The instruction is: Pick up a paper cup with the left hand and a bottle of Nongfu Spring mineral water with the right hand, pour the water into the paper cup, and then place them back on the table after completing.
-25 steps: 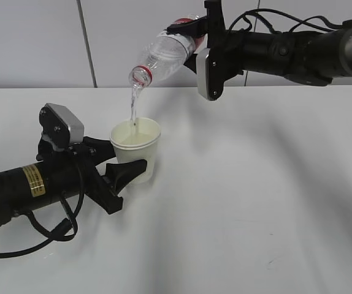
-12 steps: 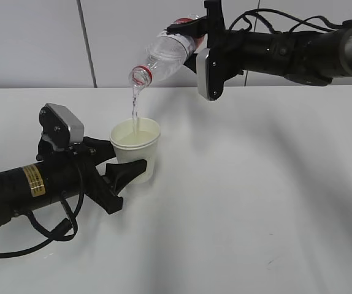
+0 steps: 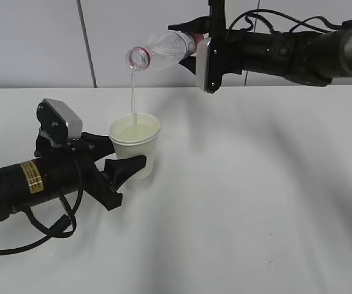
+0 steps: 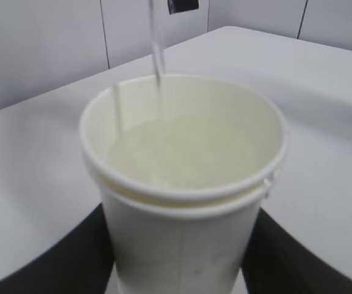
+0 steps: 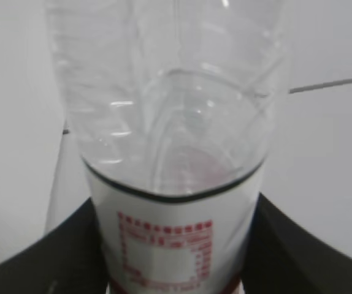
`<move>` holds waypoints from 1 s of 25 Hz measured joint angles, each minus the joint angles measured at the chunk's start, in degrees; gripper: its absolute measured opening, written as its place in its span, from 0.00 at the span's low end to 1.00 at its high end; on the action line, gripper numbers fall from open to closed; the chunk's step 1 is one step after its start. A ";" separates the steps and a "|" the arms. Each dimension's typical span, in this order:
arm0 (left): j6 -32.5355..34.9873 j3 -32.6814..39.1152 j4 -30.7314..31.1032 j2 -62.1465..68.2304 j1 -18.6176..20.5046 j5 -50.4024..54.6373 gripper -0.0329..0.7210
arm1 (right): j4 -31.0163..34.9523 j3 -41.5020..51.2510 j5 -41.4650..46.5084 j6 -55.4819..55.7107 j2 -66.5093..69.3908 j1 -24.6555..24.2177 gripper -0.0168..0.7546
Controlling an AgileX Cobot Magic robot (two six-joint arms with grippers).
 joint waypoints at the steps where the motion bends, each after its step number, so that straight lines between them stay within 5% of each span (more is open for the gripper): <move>1: 0.00 0.00 0.00 -0.39 0.00 0.06 0.56 | 0.00 0.00 0.00 3.36 0.00 0.00 0.55; 12: 0.00 0.00 -4.03 -2.42 0.00 -0.12 0.56 | -0.13 0.00 0.32 43.61 0.00 -0.23 0.55; 18: 2.85 0.00 -6.13 -2.42 0.00 -0.07 0.56 | -10.45 0.00 -0.43 72.64 0.00 -2.53 0.54; 25: 4.52 0.00 -7.31 -2.42 0.00 -0.07 0.56 | -12.68 3.81 -4.70 78.53 0.00 -3.85 0.53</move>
